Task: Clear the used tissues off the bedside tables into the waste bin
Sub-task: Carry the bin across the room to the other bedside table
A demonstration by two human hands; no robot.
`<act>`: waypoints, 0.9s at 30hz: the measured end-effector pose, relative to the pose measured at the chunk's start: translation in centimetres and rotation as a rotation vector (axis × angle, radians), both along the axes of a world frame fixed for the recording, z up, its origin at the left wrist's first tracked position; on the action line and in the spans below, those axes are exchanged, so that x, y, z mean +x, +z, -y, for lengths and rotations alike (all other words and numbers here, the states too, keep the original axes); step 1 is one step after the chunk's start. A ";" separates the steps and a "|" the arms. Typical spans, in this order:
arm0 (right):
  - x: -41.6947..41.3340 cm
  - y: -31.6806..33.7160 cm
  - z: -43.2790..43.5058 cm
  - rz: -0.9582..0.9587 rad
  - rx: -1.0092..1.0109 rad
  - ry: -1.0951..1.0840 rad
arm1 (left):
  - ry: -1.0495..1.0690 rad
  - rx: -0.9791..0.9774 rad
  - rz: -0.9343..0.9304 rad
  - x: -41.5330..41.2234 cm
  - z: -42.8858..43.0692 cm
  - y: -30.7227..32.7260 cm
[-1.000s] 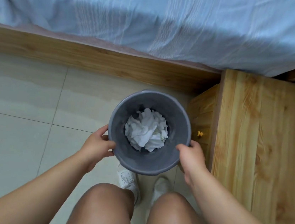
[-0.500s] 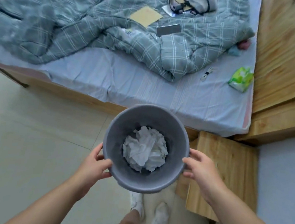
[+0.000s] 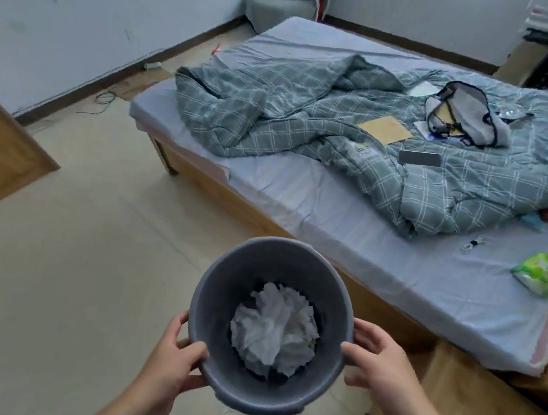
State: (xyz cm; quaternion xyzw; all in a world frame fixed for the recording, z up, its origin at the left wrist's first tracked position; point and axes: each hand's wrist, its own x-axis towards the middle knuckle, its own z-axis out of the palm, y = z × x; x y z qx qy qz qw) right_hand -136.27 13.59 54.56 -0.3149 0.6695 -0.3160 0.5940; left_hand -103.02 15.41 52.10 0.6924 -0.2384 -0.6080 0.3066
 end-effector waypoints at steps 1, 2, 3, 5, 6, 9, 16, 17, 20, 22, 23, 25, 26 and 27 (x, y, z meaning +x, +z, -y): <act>1.8 0.3 0.8 -0.006 0.004 0.036 | 0.034 0.002 -0.010 1.8 -0.1 0.3; 3.7 0.6 1.8 -0.012 0.000 0.072 | 0.064 0.003 -0.021 3.7 -0.1 0.6; 5.4 1.1 2.6 -0.015 -0.010 0.111 | 0.085 -0.006 -0.028 5.2 0.0 0.8; 9.6 2.0 4.5 -0.024 -0.045 0.219 | 0.142 -0.032 -0.045 8.5 0.2 1.6; 11.6 2.4 5.7 -0.045 -0.067 0.269 | 0.172 -0.047 -0.061 10.1 0.4 2.1; 16.2 3.6 8.6 -0.121 -0.119 0.410 | 0.269 -0.090 -0.075 13.5 1.2 3.4; 24.9 3.6 16.1 -0.203 -0.134 0.621 | 0.419 -0.098 -0.091 20.0 3.0 3.3; 26.1 3.2 17.4 -0.194 -0.128 0.649 | 0.442 -0.086 -0.095 20.9 3.5 3.0; 29.5 1.9 21.5 -0.146 -0.104 0.710 | 0.493 -0.043 -0.090 23.1 5.5 2.3; 32.1 0.8 24.8 -0.132 -0.092 0.737 | 0.525 -0.017 -0.066 24.9 7.7 2.0; 33.3 0.5 26.2 -0.132 -0.088 0.749 | 0.534 -0.009 -0.057 25.7 8.7 2.2; 36.4 0.3 30.0 -0.114 -0.077 0.779 | 0.567 -0.004 -0.047 28.0 11.4 2.7; 37.9 0.5 31.8 -0.119 -0.075 0.802 | 0.581 -0.004 -0.040 29.1 12.7 3.1; 39.5 0.9 33.7 -0.129 -0.081 0.834 | 0.596 -0.009 -0.032 30.3 14.0 3.5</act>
